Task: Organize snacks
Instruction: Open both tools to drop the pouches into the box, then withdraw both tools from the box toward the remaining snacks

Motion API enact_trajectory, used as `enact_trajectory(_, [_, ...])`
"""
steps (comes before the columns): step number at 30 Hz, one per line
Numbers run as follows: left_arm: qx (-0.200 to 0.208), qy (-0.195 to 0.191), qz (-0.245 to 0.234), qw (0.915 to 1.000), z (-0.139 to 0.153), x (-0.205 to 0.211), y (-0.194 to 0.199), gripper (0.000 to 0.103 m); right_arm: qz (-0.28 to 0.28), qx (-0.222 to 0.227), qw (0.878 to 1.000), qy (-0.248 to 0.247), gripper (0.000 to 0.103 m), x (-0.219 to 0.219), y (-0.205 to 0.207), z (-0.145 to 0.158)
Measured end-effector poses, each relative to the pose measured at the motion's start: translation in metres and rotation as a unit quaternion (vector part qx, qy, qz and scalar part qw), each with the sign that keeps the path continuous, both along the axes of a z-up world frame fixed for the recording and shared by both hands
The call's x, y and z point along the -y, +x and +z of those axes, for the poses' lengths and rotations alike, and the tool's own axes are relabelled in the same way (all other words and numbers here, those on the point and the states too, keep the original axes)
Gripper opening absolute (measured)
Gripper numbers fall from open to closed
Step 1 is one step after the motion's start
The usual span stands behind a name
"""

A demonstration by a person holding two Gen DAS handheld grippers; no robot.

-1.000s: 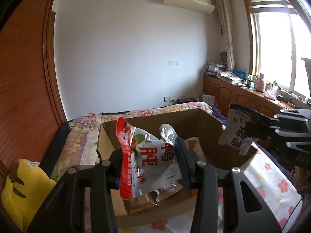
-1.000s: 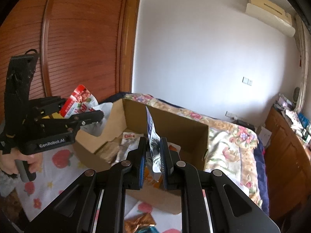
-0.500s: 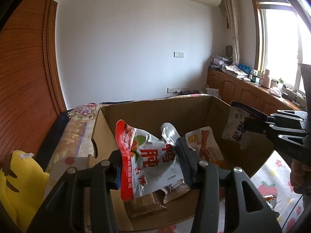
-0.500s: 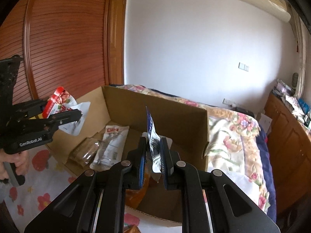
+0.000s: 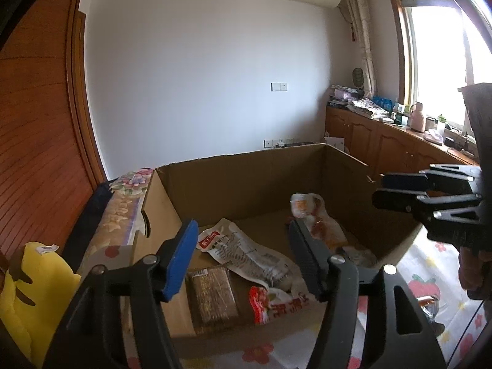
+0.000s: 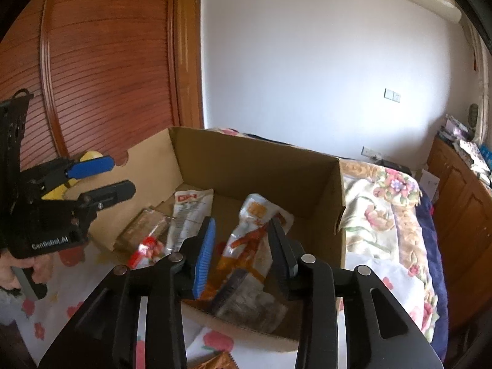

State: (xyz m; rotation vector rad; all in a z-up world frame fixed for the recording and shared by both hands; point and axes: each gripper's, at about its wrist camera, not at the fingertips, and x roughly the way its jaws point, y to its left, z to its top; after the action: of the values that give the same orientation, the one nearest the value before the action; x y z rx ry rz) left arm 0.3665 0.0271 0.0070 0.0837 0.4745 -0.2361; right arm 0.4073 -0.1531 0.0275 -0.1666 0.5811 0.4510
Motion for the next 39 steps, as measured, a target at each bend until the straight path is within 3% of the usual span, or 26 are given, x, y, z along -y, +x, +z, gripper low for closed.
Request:
enact_trajectory(8, [0.014, 0.011, -0.020, 0.9997, 0.005, 0.009, -0.045, 0.064, -0.007, 0.011, 1.000, 0.011, 0.036, 0.011, -0.038, 0.021])
enact_trajectory(14, [0.010, 0.023, -0.025, 0.9994, -0.008, 0.012, -0.075, 0.065, -0.019, 0.004, 1.000, 0.020, 0.039, 0.026, -0.080, 0.021])
enact_trajectory(20, [-0.016, 0.031, -0.027, 0.9990, -0.032, 0.010, -0.091, 0.065, -0.050, -0.022, 0.998, 0.013, 0.043, 0.044, -0.107, -0.003])
enact_trajectory(28, [-0.059, 0.041, -0.031, 0.9969, -0.059, 0.018, -0.095, 0.065, -0.096, -0.092, 0.991, 0.001, 0.043, 0.071, -0.119, -0.059])
enact_trajectory(39, [-0.066, 0.048, -0.018, 0.9965, -0.071, 0.017, -0.096, 0.065, -0.097, -0.142, 0.985, 0.017, 0.049, 0.072, -0.118, -0.090])
